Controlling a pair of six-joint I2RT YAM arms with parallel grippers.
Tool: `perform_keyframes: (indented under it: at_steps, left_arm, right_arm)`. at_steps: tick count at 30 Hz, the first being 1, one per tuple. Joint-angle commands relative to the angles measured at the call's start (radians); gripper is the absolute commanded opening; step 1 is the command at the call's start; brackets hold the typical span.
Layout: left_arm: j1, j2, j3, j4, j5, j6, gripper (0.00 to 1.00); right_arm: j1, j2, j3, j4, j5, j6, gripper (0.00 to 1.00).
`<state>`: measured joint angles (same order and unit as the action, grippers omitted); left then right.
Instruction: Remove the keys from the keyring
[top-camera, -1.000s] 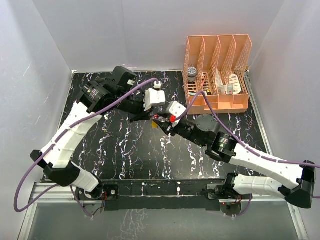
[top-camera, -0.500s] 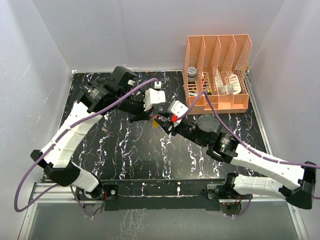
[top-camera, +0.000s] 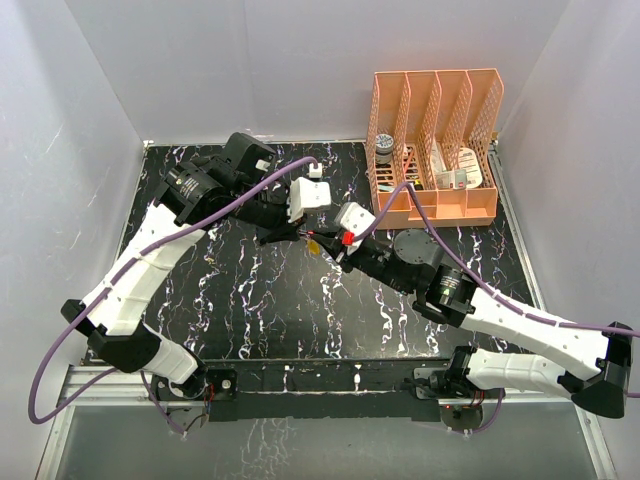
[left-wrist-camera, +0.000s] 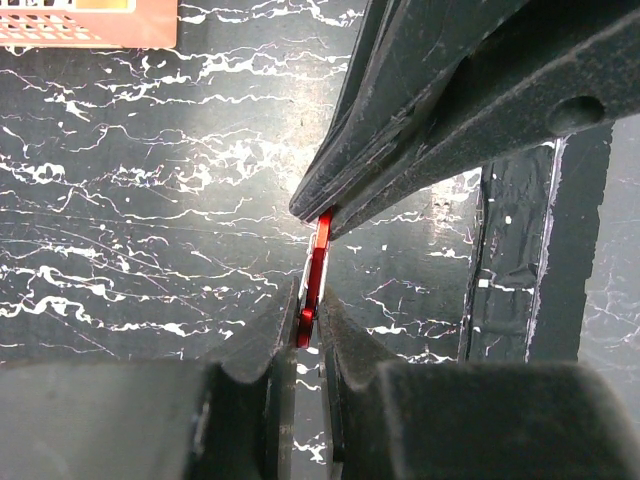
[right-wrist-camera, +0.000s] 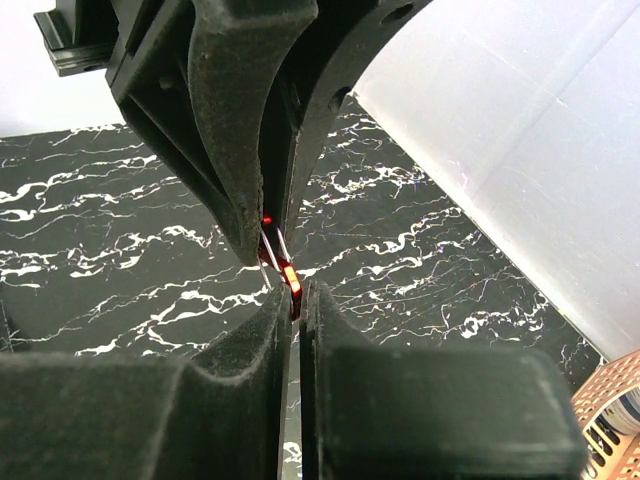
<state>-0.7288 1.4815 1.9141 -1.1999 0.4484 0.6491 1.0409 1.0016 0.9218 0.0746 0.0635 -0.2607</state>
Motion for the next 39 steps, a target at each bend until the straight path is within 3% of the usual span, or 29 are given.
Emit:
perform_keyframes:
  at_steps: [1,14,20,24,28,30,35,39]
  left_arm:
    - [-0.006,-0.018,-0.006,0.012,0.007,-0.004,0.0]
    - [-0.006,-0.189,-0.178,0.332,0.023,-0.089,0.41]
    - [-0.006,-0.26,-0.265,0.482,-0.135,-0.139,0.51]
    - [-0.006,-0.287,-0.368,0.587,-0.309,-0.137,0.52]
    - [-0.022,-0.31,-0.457,0.679,-0.395,-0.076,0.52]
    - [-0.039,-0.36,-0.554,0.796,-0.437,-0.026,0.58]
    - [-0.052,-0.528,-0.786,1.158,-0.448,0.049,0.63]
    - [-0.054,-0.558,-0.788,1.21,-0.445,0.045,0.55]
  right_arm:
    - [0.003,-0.007,0.037,0.053,-0.01,0.007,0.0]
    - [0.004,-0.02,0.035,0.093,0.047,0.038,0.0]
    - [0.003,-0.019,0.052,0.088,0.122,0.058,0.0]
    - [0.004,-0.013,0.075,0.075,0.15,0.069,0.0]
    - [0.004,0.0,0.093,0.069,0.18,0.086,0.0]
    - [0.004,0.005,0.096,0.072,0.186,0.097,0.0]
    - [0.004,0.007,0.095,0.078,0.193,0.111,0.0]
    - [0.004,0.004,0.094,0.081,0.207,0.117,0.0]
